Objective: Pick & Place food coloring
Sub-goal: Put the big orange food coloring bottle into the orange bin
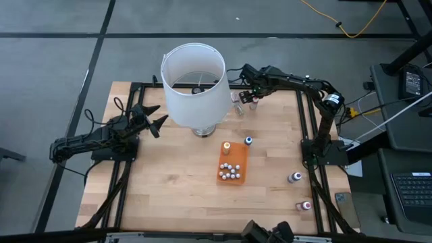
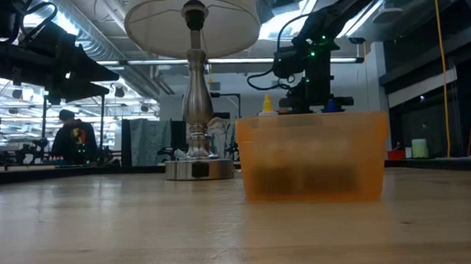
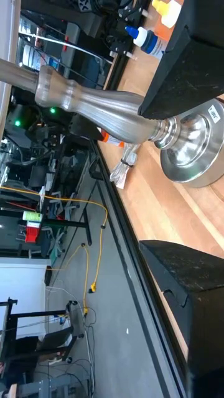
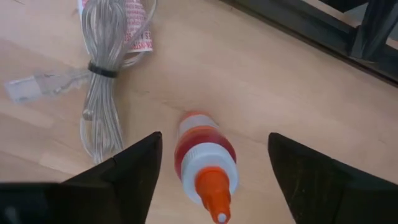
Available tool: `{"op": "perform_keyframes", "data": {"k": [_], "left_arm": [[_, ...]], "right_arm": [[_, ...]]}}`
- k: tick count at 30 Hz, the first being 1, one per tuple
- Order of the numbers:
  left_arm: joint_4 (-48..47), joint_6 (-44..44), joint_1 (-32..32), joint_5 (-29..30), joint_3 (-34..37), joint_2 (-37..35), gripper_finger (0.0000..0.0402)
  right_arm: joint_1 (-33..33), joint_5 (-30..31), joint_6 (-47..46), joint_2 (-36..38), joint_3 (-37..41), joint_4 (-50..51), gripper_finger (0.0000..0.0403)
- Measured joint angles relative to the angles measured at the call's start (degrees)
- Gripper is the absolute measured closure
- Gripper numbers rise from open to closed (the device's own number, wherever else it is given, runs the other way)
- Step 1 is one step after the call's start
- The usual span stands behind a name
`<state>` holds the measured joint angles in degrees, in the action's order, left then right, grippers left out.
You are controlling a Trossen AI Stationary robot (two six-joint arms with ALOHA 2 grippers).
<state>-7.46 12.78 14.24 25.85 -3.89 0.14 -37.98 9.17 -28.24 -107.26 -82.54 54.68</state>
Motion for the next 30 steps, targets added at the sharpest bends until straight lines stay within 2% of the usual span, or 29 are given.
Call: {"op": "perform_keyframes", "data": {"k": [15,20,23,30], "left_arm": [[0.01,0.00,0.00,0.00,0.00,-0.02,0.0080],[0.00,-0.02,0.00,0.00,-0.01,0.00,0.0079],[0.00,0.00,0.00,0.00,-0.01,0.00,0.0080],[0.00,-0.01,0.00,0.01,-0.01,0.00,0.0080]], "right_arm": [[0.00,-2.19,-1.47,0.04,-0.02,1.12,0.0273],[0.37,-2.23,-1.38,0.10,-0.02,1.70,0.0280],[0.72,-2.33,-1.11,0.54,0.05,3.11,0.0270],[2.36,-2.36,0.28,4.43,0.09,5.57,0.0280]]}}
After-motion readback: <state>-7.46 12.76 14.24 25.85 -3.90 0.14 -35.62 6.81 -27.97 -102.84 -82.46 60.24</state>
